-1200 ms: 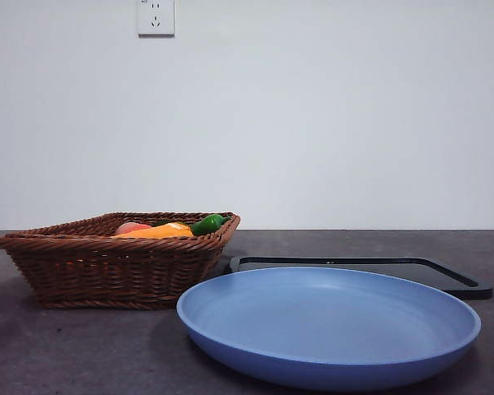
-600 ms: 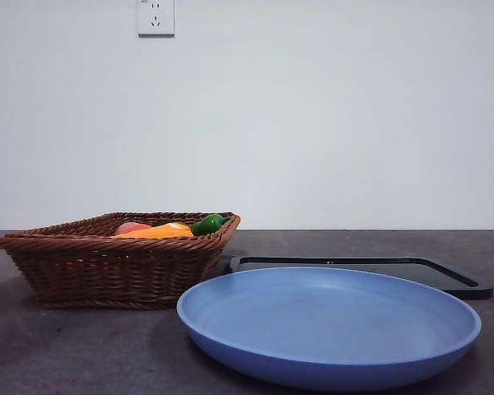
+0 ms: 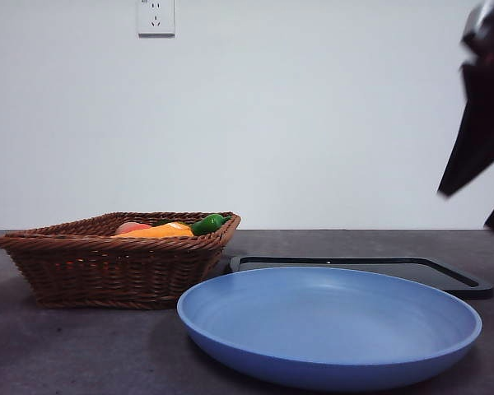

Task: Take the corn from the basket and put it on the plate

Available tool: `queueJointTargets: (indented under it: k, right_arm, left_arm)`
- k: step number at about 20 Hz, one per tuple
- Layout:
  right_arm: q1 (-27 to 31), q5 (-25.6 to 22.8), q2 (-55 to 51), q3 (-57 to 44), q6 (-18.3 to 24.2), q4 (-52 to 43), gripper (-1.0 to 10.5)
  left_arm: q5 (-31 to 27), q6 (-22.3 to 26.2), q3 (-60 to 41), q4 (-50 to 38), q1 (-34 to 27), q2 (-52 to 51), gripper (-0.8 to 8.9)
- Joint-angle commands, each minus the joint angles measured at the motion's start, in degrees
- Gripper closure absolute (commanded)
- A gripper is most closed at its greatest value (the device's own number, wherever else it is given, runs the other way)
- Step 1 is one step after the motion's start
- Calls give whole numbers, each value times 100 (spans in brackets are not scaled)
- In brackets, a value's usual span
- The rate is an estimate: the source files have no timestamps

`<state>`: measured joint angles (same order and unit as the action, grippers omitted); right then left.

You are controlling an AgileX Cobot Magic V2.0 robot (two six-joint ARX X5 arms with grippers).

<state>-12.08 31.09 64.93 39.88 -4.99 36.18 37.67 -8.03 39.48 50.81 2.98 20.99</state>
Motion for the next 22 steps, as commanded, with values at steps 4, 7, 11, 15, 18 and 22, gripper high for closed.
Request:
queueJointTargets:
  k: [4, 7, 11, 15, 18, 22]
  right_arm:
    - [-245, -160, 1088, 98, -33, -466, 643]
    - [-391, -166, 1464, 98, -31, -695, 659]
    - [-546, -225, 1845, 98, -31, -903, 738]
    - [-592, -337, 2015, 96, -33, -966, 907]
    - [-590, -584, 2044, 96, -66, -953, 945]
    - [-553, -586, 1974, 116, -188, -815, 945]
  left_arm:
    - [17, 90, 109, -66, 9, 31, 383]
    - [17, 90, 109, -66, 9, 31, 383]
    - [17, 87, 109, -63, 9, 31, 383]
    - [17, 87, 109, -63, 9, 31, 383]
    - [17, 90, 109, -66, 9, 33, 383]
    - [-48, 92, 114, -92, 9, 197, 383]
